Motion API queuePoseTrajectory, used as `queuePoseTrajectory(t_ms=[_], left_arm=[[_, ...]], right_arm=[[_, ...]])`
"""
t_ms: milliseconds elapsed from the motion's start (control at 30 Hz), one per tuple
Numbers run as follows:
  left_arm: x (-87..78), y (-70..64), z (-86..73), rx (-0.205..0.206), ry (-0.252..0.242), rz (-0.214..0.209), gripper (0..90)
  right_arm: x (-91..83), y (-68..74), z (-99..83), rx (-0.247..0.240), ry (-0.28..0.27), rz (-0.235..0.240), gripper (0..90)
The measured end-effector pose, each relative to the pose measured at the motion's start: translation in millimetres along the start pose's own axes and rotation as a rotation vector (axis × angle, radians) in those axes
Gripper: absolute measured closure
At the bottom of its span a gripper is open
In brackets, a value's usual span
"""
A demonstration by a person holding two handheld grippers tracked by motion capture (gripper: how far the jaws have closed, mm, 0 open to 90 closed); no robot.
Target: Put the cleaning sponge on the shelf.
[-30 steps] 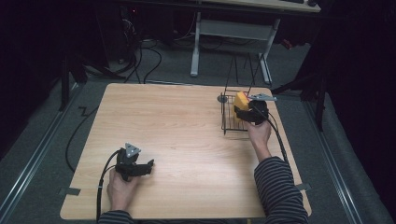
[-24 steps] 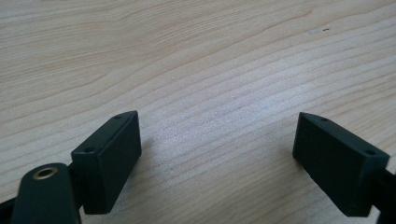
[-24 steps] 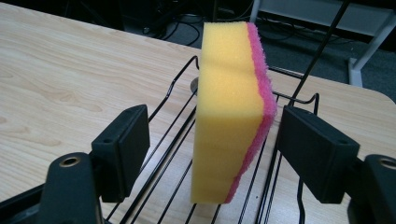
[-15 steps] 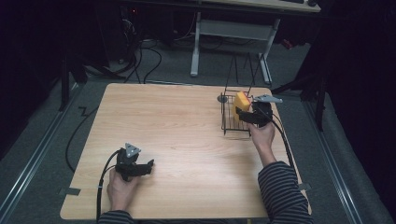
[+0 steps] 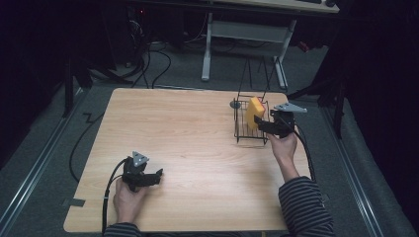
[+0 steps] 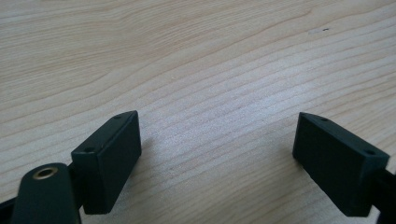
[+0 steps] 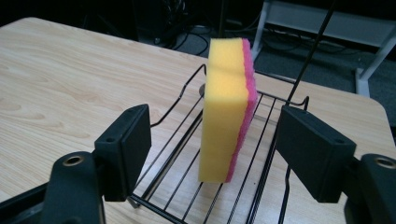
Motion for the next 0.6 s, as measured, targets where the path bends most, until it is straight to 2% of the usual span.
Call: queuePoseTrajectory(t_ms=[100,233,300,433,600], left_arm=[[0.0,0.0,0.0,0.0,0.0,0.0,15.8],[0.0,0.0,0.0,0.0,0.0,0.0,15.8],[0.0,0.0,0.0,0.0,0.0,0.0,15.8],[0.0,0.0,0.0,0.0,0.0,0.0,15.8],[0.0,0.0,0.0,0.0,0.0,0.0,15.8]], right_arm=[[-7.8,2.7,1.7,0.002,-0.031,0.01,30.5],[-14.7,2.8,-0.1,0.004,-0.022,0.013,32.7],[-19.7,2.2,-0.1,-0.01,-0.035,0.009,34.3],[-29.0,1.3,0.4,0.014,-0.036,0.03,34.5],[-41.3,2.9,1.9,0.004,-0.05,0.036,34.8]])
Point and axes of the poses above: each handheld gripper's, and its own axes: x roughly forward along the jaws, z roughly out of its top, y roughly to its left, the point moved 6 cm from there along x, roughly forward along the jaws, and after that the axes turned 7 degrees about x, right-handed, at the moved point
